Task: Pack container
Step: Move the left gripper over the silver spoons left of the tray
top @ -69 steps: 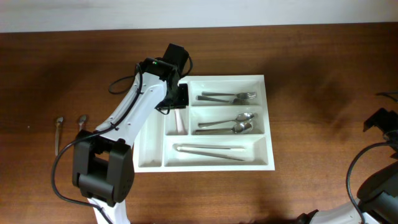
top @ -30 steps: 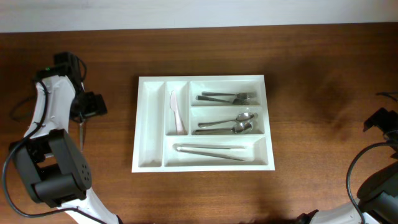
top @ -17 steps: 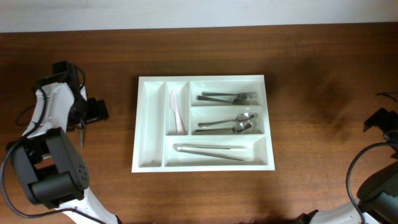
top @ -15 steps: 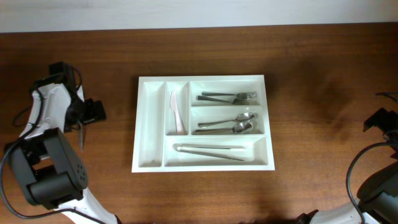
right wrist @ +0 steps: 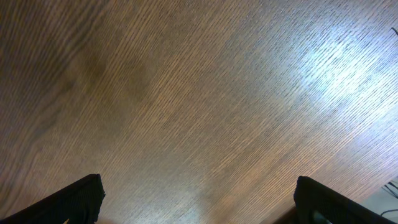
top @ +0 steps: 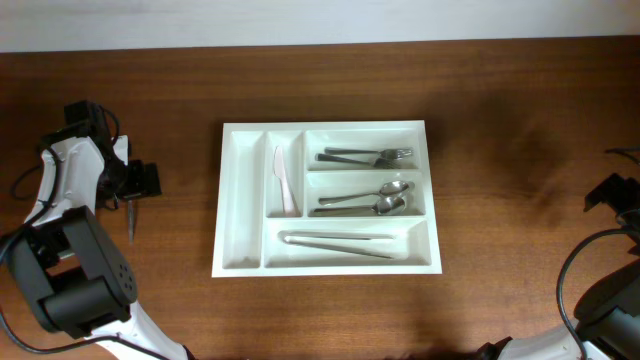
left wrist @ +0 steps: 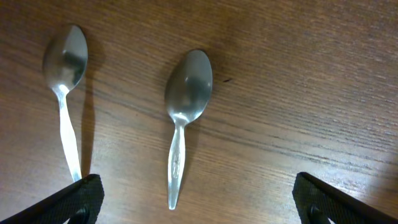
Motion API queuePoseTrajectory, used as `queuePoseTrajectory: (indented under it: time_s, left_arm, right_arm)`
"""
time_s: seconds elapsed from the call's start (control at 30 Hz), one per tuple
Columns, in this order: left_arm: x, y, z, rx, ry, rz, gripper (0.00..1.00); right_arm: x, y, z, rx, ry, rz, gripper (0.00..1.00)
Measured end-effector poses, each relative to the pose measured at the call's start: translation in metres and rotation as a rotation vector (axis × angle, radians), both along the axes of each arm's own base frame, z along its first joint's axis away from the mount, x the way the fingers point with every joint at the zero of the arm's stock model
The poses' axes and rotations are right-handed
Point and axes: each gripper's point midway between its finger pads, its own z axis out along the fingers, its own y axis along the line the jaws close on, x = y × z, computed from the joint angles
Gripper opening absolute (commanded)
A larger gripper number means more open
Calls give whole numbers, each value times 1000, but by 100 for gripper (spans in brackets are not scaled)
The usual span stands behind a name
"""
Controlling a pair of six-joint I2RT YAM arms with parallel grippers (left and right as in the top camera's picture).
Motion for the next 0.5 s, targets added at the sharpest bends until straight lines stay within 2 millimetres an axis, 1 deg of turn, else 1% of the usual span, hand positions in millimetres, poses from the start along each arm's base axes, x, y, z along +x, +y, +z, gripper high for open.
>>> queuePoseTrajectory:
  time_s: [0.17, 0.4, 0.5]
  left_arm:
    - [2, -3, -8, -22, 7, -5, 99]
    - [-1, -10, -32, -76, 51, -6, 99]
    - [-1, -10, -36, -84, 55, -5, 99]
  right_arm:
    - [0, 0, 0, 0, 0, 0, 99]
    - [0, 0, 0, 0, 0, 0, 99]
    - [0, 0, 0, 0, 0, 0, 99]
